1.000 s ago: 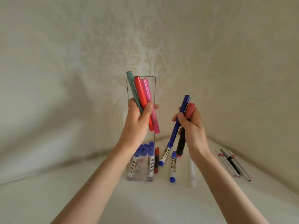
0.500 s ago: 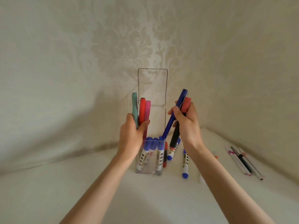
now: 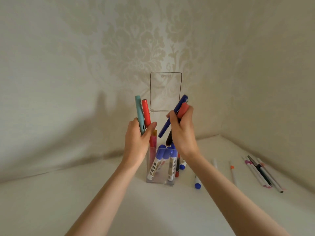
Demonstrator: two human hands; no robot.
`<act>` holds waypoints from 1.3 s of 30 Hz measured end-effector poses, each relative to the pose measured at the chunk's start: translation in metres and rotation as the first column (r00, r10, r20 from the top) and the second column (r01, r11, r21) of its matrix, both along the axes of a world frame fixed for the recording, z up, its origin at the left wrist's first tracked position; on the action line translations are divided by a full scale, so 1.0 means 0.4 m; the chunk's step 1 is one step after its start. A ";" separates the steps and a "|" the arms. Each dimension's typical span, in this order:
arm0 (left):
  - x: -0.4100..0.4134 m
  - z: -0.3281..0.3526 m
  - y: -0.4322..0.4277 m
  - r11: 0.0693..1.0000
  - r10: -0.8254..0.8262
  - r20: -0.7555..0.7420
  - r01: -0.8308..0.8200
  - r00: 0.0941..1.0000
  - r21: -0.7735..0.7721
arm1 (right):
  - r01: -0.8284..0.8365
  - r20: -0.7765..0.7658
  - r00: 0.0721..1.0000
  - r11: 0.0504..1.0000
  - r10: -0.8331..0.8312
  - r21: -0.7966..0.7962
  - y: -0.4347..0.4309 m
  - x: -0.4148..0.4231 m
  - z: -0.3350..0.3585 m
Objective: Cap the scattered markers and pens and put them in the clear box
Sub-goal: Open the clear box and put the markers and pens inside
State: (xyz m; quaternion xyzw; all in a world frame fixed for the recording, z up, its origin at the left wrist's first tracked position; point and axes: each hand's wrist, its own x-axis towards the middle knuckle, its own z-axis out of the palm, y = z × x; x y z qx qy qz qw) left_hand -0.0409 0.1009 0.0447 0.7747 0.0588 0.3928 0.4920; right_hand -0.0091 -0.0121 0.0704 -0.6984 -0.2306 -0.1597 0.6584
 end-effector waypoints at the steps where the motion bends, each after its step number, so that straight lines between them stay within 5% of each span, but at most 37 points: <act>1: 0.001 -0.003 0.002 1.000 -0.003 0.001 0.003 1.000 -0.002 | 0.050 0.044 0.998 0.995 -0.046 -0.086 0.001 0.002 -0.020; 5: 0.009 -0.025 0.013 1.000 0.015 -0.020 -0.015 1.000 0.003 | 0.405 0.323 0.906 0.779 -0.272 -0.479 -0.014 0.016 -0.072; 10: 0.005 -0.024 0.020 0.999 -0.007 0.022 0.008 1.000 -0.038 | 0.389 0.344 0.915 0.691 -0.212 -0.609 -0.021 0.003 -0.085; 13: -0.007 -0.018 0.025 0.997 -0.056 0.029 0.057 0.998 -0.053 | 0.276 0.253 0.955 0.774 -0.154 -0.570 -0.036 -0.002 -0.074; 17: -0.022 -0.001 0.023 0.983 -0.180 0.007 0.181 0.984 -0.043 | 0.003 0.094 0.995 0.954 0.026 -0.300 -0.066 -0.013 -0.009; 20: -0.019 0.014 0.017 0.972 -0.233 -0.021 0.233 0.972 -0.002 | -0.172 0.013 0.983 0.947 0.183 -0.272 -0.063 -0.012 0.057; 35: 0.005 0.073 0.000 0.926 -0.293 -0.082 0.304 0.952 0.222 | -0.220 0.137 0.957 0.949 0.255 -0.226 -0.039 0.038 0.103; 39: 0.018 0.075 0.011 0.929 -0.361 0.021 0.362 0.932 -0.077 | -0.051 0.196 0.976 0.975 0.094 -0.217 -0.062 0.053 0.100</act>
